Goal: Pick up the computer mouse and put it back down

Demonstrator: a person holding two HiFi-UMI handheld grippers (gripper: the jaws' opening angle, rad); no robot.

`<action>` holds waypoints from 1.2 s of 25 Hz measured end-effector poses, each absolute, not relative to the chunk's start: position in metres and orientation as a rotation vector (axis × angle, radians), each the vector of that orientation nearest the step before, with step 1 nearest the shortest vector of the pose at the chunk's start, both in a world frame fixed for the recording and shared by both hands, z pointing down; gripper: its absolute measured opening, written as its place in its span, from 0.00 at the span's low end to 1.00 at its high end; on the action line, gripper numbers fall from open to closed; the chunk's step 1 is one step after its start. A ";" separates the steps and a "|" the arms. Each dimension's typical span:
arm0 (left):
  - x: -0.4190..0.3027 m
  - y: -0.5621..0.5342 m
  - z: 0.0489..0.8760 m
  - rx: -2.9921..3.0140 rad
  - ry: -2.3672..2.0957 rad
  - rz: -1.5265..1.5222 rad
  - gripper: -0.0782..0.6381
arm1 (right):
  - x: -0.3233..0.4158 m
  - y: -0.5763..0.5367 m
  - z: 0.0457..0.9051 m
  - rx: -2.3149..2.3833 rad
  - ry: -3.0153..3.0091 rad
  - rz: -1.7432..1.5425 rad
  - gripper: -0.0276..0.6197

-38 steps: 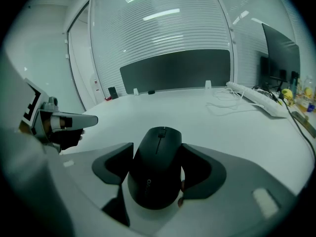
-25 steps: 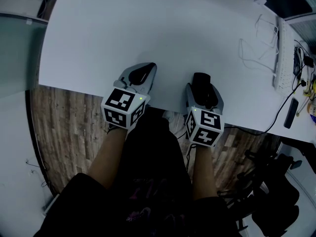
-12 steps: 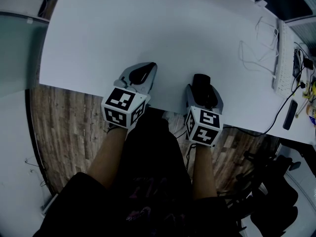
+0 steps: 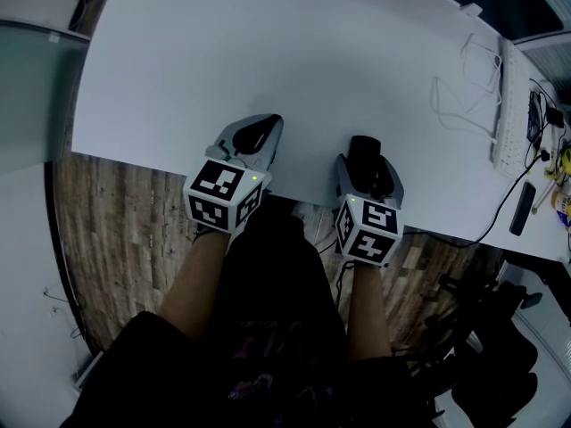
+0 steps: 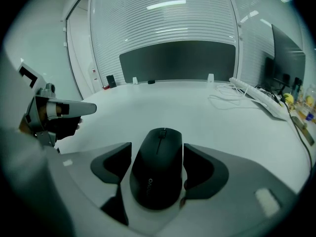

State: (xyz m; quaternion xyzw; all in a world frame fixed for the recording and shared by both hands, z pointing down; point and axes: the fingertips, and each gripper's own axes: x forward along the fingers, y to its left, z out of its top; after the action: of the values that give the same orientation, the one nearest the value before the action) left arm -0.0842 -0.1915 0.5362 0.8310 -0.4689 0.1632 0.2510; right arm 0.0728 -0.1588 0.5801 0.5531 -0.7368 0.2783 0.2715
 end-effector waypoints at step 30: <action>-0.086 -0.182 0.483 2.339 -1.337 0.384 0.11 | 0.099 -0.163 0.487 1.780 -2.110 0.515 0.05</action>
State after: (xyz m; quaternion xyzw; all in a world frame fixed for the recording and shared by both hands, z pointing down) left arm -0.0862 -0.1822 0.4831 0.8406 -0.4805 0.1379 0.2086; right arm 0.0987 -0.1632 0.4872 0.6252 -0.7409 0.1809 0.1659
